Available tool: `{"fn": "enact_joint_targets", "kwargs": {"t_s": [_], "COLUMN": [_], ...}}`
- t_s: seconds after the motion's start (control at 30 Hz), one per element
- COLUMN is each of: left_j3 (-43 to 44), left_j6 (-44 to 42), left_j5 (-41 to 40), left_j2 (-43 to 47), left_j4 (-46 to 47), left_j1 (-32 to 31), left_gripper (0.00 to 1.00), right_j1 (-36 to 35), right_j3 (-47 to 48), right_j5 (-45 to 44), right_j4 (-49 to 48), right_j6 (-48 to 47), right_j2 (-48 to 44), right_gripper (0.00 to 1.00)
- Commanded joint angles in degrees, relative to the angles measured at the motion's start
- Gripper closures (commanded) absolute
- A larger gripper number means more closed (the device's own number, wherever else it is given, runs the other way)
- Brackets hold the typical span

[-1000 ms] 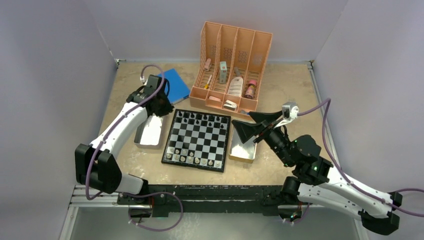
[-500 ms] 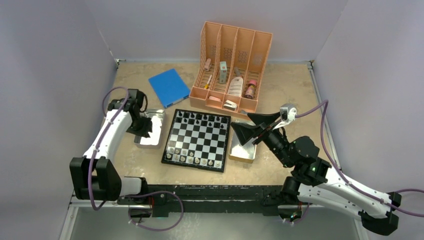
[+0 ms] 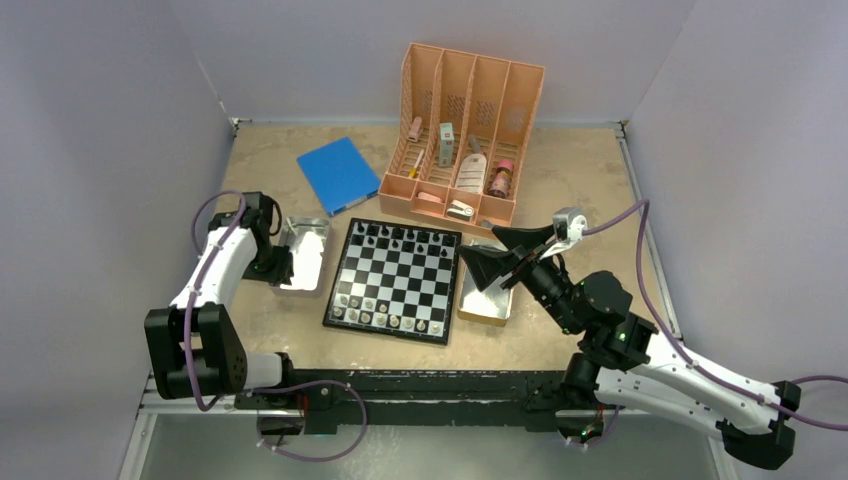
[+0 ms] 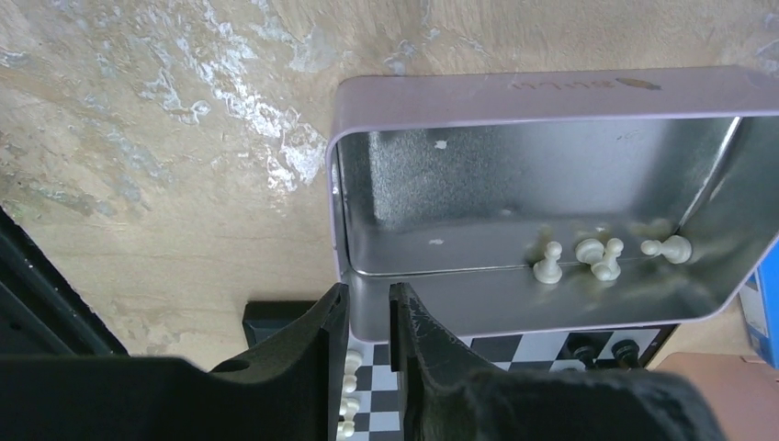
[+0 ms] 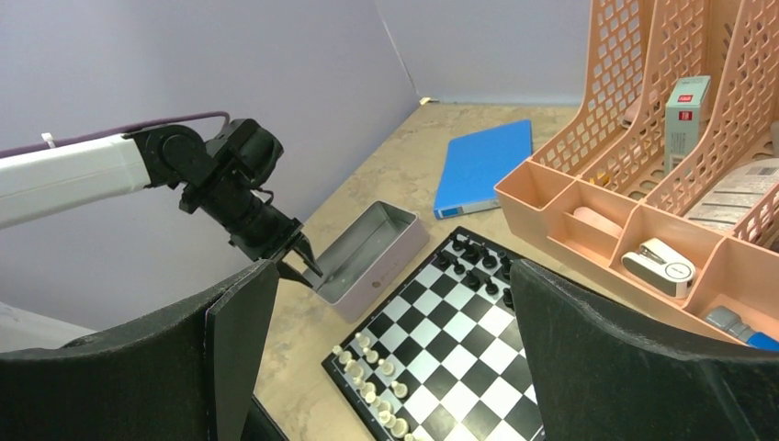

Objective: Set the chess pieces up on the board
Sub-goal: Adjust the storage box at the center of the board.

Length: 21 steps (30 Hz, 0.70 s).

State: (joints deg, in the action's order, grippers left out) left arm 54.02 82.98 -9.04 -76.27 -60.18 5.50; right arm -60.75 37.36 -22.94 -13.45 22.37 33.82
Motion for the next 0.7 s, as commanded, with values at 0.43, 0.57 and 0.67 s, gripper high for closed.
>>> {"fn": "enact_joint_targets", "kwargs": {"t_s": [0.43,0.57,0.67], "left_j3": [-4.4,-3.4,-2.8], "left_j6": [0.8,0.5,0.4], "left_j5": [-2.8,-4.4,-5.7], "left_j2": [-2.6,-4.1,-5.1], "left_j4": [5.2,5.2,4.9], "left_j1": [1.6,1.9,2.1], "left_gripper": [0.79,0.84,0.88], "right_j1": [-0.2,-0.2,-0.2], "right_j3": [-0.1,-0.3,-0.4], "right_j5": [0.3,0.5,0.4], "right_j4": [-4.4,-4.4,-4.2], "right_j6": [-1.5,-1.4,-1.6], "right_j2": [2.2,2.1,1.9], "right_gripper": [0.01,0.01,0.01]}}
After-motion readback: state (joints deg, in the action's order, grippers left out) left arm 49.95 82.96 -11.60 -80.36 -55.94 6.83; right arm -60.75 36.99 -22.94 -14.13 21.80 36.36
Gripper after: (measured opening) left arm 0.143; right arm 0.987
